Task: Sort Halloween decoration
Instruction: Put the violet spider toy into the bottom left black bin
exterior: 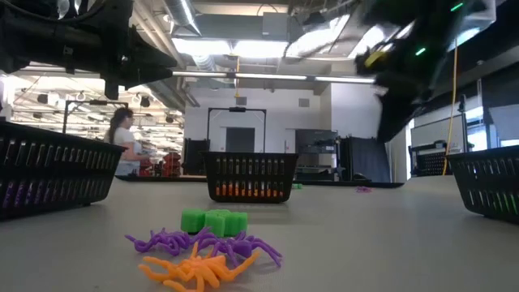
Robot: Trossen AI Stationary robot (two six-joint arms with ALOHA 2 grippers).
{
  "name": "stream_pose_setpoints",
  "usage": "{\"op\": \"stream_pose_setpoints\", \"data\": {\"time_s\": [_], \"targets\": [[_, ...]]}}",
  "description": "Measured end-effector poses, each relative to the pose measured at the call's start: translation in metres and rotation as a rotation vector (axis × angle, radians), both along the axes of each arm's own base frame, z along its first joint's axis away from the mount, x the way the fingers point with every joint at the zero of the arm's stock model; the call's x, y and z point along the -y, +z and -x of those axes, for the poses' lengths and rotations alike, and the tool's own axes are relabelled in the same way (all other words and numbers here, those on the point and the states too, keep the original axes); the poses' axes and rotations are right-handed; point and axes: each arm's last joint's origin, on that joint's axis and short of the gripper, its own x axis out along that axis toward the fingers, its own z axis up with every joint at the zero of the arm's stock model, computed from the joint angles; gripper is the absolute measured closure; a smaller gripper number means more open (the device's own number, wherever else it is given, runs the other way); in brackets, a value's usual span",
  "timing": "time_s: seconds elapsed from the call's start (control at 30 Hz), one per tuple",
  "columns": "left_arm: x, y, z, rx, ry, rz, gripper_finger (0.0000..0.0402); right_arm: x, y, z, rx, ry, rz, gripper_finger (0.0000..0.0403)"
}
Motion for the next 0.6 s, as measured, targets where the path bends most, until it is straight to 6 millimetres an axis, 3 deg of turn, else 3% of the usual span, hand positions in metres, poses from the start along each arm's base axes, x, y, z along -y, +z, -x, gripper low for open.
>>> {"op": "stream_pose_setpoints", "data": {"time_s": [0.13,0.3,0.43,0.6], "targets": [[0.0,0.0,0.0,-0.001,0.0,-0.001,0.0271,0.061,0.001,-0.002,-0.013,-0.072,0.003,0.018],[0.0,0.0,0.0,-0.001,0.001,-0.002,0.0271,0.122,-0.005,0.003,0.124,-0.11,-0.097,0.018],[0.0,0.0,0.0,-0.002,0.001,-0.002,0.0271,0.152,-0.02,0.012,0.171,-0.152,-0.17,0.0188],[0.0,0.0,0.0,-0.009,0.004,-0.009,0.0271,0.169,-0.045,0.015,0.093,-0.2,-0.207,0.0211]]}}
